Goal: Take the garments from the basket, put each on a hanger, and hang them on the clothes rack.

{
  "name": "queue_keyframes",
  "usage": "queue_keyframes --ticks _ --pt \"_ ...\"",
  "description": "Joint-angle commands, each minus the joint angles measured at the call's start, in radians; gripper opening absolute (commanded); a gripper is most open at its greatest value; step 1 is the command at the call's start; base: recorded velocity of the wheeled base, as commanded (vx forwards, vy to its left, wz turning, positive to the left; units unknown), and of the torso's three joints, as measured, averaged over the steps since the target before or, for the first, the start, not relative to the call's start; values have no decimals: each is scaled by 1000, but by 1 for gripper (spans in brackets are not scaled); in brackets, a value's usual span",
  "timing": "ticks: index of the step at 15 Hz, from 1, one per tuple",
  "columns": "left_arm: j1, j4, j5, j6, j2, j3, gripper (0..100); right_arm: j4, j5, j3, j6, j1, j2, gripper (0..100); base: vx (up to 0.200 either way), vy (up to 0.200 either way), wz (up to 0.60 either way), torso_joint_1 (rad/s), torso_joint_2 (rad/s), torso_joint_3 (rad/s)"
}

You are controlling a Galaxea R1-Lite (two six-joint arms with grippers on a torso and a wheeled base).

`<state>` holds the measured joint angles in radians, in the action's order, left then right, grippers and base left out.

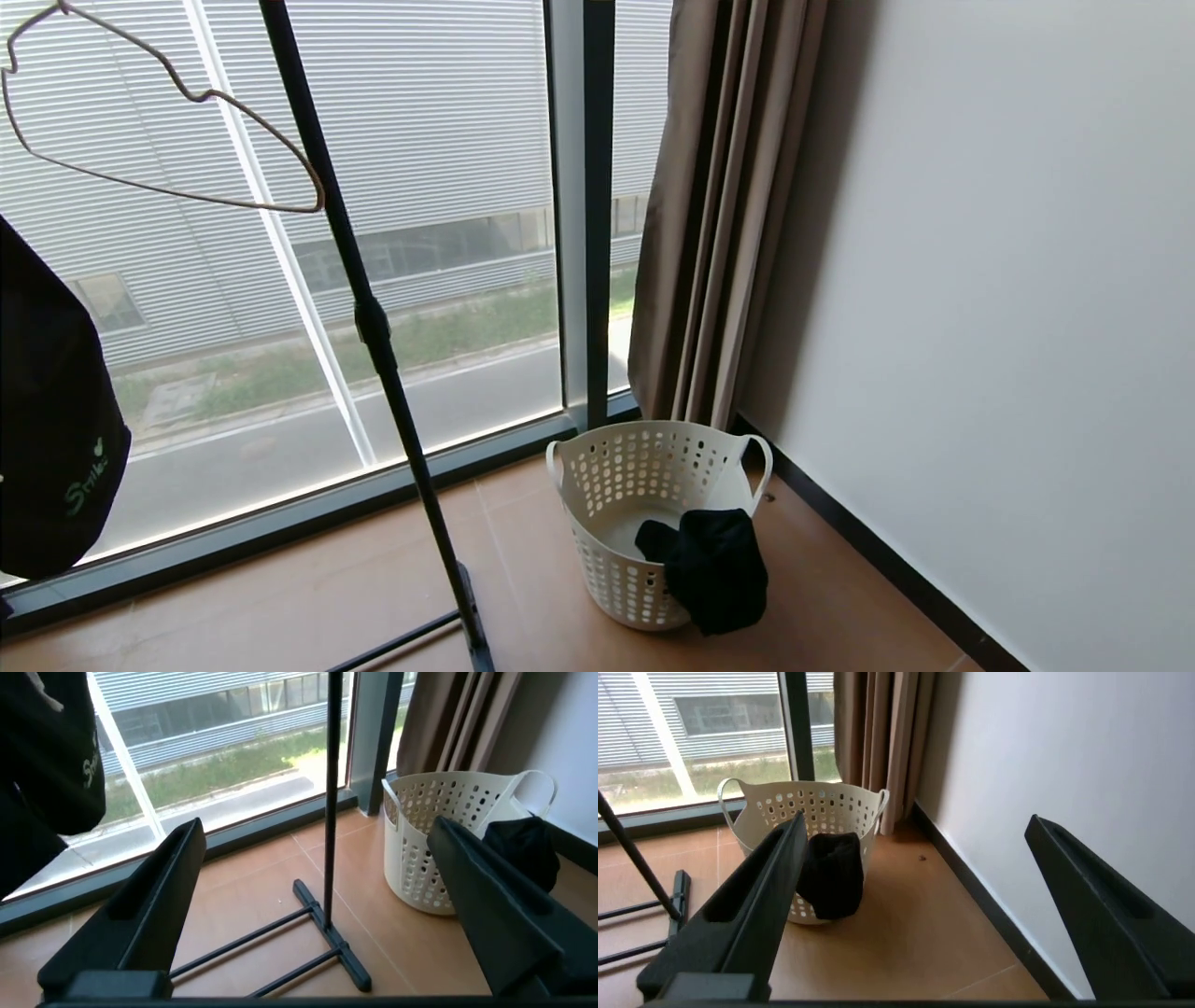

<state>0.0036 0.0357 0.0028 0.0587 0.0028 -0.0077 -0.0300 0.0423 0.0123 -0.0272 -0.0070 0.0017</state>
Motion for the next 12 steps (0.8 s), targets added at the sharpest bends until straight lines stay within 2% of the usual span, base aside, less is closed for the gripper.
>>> queue_keyframes --ticks 1,3,5,11,12 --pt "1 0 0 0 0 0 100 -1 1 0 0 2 1 100 0 -200 0 -2 -2 2" --pt "1 0 0 -2 0 0 100 1 -1 0 1 2 1 100 0 -200 0 2 2 5" --pt "1 0 0 -2 0 -2 100 1 -1 -2 0 1 1 100 0 0 0 0 0 0" --pt "1 0 -1 1 0 0 100 1 -1 -2 1 2 1 100 200 0 0 0 2 3" --pt "1 0 0 -2 0 -2 100 1 -1 -2 1 2 1 100 0 0 0 0 0 0"
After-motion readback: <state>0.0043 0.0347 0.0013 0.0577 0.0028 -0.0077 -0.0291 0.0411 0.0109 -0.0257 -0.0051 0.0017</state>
